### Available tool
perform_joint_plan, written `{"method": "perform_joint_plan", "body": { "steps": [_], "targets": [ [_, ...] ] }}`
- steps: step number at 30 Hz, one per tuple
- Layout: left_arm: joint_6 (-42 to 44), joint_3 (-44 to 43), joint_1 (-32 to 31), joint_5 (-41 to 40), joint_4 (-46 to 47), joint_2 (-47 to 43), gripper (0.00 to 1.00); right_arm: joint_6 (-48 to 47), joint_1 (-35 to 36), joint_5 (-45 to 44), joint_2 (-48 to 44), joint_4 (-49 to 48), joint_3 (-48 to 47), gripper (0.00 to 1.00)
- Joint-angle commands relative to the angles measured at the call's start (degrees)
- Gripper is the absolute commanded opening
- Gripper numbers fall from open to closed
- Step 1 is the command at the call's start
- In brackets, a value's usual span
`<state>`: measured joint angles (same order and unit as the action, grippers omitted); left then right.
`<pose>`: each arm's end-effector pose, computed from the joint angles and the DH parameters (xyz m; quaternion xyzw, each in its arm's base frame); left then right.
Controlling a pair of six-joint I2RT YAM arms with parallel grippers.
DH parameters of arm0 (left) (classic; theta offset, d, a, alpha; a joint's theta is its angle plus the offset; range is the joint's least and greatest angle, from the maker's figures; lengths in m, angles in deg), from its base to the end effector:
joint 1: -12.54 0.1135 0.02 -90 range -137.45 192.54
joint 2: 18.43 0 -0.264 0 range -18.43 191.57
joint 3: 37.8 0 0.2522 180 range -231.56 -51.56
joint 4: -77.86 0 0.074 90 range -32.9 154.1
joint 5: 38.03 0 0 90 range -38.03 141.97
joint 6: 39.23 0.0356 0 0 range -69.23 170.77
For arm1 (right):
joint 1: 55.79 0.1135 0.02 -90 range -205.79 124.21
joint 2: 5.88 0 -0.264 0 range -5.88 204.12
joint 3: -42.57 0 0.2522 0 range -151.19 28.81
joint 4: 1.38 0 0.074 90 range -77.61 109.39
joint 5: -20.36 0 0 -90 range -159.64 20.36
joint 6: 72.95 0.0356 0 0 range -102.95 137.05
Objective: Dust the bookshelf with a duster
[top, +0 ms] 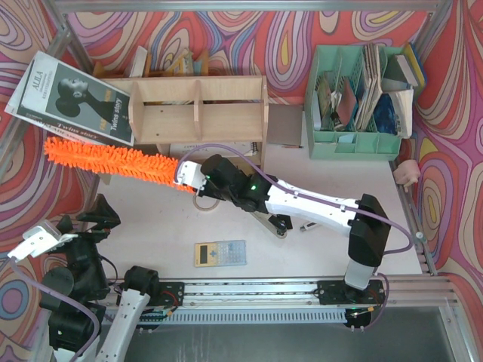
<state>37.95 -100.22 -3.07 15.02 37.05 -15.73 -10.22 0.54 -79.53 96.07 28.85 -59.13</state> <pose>-0.0131 0.0259 0.3769 -0.2443 0.5575 -0.0109 0.7933 0.2384 0.3469 0.3154 -0.5446 0.6733 0.0516 0.4975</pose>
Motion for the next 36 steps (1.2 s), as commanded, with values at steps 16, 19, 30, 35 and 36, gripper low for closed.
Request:
{"method": "perform_joint_plan", "body": {
  "steps": [16,19,30,35,36],
  "targets": [
    [1.01,-0.43,0.32,-1.10,-0.31,0.15,0.98,0.15,-0.13,0.91,-4.06,-3.82,-9.26,0.00],
    [1.00,-0.38,0.32,-1.10,-0.28,0.16,0.98,0.08,0.50,2.42,-5.00,-4.62,-8.41,0.00],
    [1.01,-0.38,0.32,-1.37,-0.24,0.37,0.99,11.46,4.32,7.75,-11.11,-14.51,1.22,0.00],
    [0.95,-0.38,0.32,-1.20,-0.24,0.64,0.98,28.48,6.32,5.59,-9.81,-19.72,3.43,0.00],
    [0.94,-0.38,0.32,-1.12,-0.25,0.72,0.99,31.19,7.03,5.46,-8.97,-20.72,3.47,0.00]
  ]
}}
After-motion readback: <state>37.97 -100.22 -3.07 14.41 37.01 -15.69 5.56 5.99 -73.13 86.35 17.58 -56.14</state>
